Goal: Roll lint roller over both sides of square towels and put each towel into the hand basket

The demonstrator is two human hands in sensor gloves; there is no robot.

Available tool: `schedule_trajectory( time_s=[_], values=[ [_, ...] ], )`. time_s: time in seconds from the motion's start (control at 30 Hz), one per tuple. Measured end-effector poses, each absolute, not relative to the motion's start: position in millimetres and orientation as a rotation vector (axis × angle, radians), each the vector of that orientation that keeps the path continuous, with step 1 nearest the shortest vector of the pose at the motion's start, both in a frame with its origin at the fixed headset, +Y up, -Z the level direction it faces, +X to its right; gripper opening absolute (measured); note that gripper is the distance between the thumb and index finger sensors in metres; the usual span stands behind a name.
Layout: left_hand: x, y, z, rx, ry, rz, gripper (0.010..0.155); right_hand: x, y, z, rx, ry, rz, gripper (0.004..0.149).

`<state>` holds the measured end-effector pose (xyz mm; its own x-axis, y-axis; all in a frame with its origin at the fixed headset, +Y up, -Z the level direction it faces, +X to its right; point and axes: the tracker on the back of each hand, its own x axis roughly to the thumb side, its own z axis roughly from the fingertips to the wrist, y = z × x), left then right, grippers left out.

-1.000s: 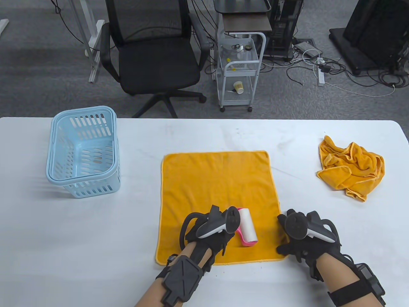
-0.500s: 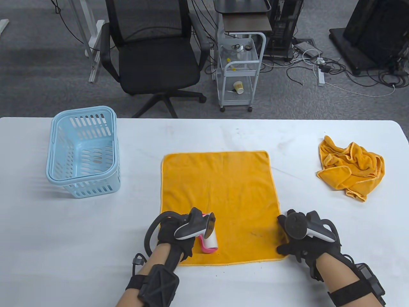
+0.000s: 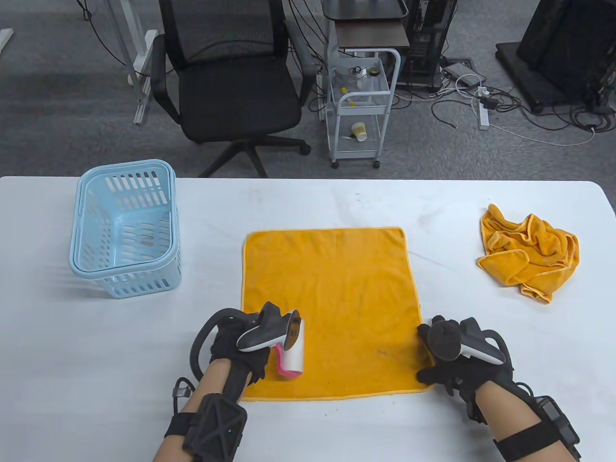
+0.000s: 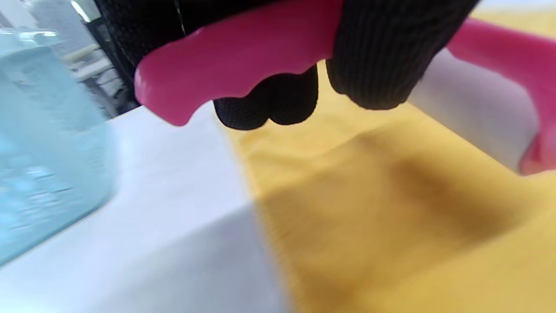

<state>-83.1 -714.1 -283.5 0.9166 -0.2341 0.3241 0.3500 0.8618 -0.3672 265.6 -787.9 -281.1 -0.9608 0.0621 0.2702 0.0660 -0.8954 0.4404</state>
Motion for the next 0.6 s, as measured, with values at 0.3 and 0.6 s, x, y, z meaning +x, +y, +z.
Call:
schedule_trajectory(
  time_s=[0.3, 0.6],
  values=[
    [1, -748, -317, -0.361, -0.436, -0.097, 0.058, 266, -789, -280, -0.439, -0.723, -3.03, 0.098],
    [-47, -750, -336, -0.381, -0.27, -0.426, 0.05, 266, -789, -280, -0.437, -0.723, -3.028, 0.098]
  ],
)
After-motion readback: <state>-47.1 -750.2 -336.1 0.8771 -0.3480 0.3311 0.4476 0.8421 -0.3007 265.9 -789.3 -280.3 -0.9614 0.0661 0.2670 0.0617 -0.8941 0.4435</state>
